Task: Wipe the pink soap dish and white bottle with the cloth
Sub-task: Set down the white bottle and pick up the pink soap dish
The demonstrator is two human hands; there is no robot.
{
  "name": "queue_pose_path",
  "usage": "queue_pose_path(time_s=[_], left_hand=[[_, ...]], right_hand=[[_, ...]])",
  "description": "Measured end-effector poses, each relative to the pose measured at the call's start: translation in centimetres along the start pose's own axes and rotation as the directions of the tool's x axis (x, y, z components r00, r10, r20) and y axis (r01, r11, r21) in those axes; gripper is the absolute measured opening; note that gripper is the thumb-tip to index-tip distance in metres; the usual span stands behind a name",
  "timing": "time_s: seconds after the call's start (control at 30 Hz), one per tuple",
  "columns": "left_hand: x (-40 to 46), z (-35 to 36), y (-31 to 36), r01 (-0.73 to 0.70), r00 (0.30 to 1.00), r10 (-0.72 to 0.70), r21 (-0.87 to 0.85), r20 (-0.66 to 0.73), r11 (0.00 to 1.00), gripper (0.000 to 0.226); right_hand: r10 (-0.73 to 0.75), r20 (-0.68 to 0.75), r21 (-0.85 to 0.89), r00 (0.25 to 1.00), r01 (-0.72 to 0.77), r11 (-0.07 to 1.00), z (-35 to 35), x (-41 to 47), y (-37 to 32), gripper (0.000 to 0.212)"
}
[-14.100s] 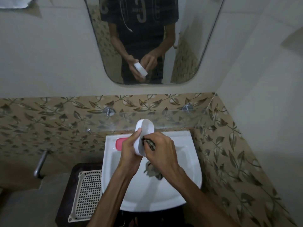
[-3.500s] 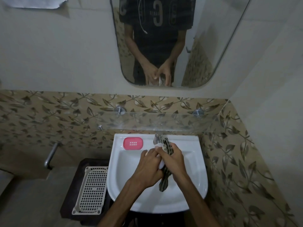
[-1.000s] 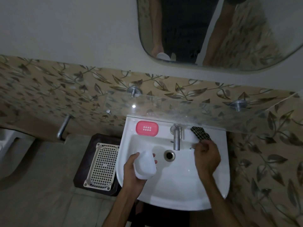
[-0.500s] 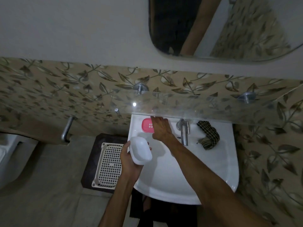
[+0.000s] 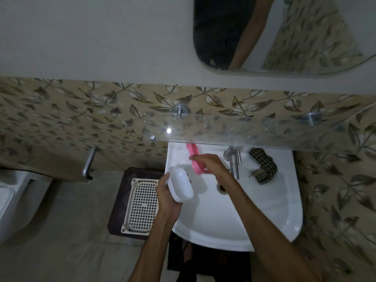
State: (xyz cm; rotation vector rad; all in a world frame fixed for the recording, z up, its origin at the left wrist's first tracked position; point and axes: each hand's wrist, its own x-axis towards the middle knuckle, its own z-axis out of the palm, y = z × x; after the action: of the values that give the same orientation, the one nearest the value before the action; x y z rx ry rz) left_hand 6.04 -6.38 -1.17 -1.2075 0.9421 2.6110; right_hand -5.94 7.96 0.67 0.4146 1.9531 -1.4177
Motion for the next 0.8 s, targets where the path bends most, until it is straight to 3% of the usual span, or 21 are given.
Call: queue_pose_path(time_s=[0.07, 0.13, 0.23, 0.5, 0.63, 0.8], left_hand=[[-0.3, 0.9, 0.0, 0.002, 1.000, -0.003, 0.037, 0.011, 0.999, 0.039], [-0.7, 1.7, -0.1, 0.008, 0.998, -0.012, 0.064, 0.054, 0.998, 0.044], [-1.6, 2.7, -0.4, -0.037, 0.993, 0.020, 0.145, 0.119, 0.989, 0.047], [-4.2, 5.6, -1.5, -0.158, 0.977, 0.115, 0.251, 0.179, 0.955, 0.035], [-5.6, 7.5, -1.9, -0.165, 0.971, 0.115, 0.239, 0.209, 0.957, 0.042], [-7.0, 10.0, -2.4, -0.164, 0.980, 0.125, 0.277, 0.153, 0.947, 0.036]], right_hand=[[-0.040, 0.067, 0.103, 0.997, 0.033, 0.994, -0.1, -2.8, 1.0, 0.058], [-0.094, 0.079, 0.090, 0.992, 0.087, 0.992, 0.1, -5.4, 1.8, 0.070], [-0.143, 0.062, 0.092, 0.988, 0.137, 0.986, 0.3, -7.8, 2.8, 0.069], [-0.132, -0.075, 0.069, 0.988, 0.137, 0.988, -1.1, -11.5, 3.3, 0.078], [-0.148, -0.084, 0.088, 0.986, 0.155, 0.984, -2.4, -13.1, 2.9, 0.088], [-0.135, -0.081, 0.101, 0.988, 0.143, 0.985, -4.1, -14.7, 2.3, 0.080]])
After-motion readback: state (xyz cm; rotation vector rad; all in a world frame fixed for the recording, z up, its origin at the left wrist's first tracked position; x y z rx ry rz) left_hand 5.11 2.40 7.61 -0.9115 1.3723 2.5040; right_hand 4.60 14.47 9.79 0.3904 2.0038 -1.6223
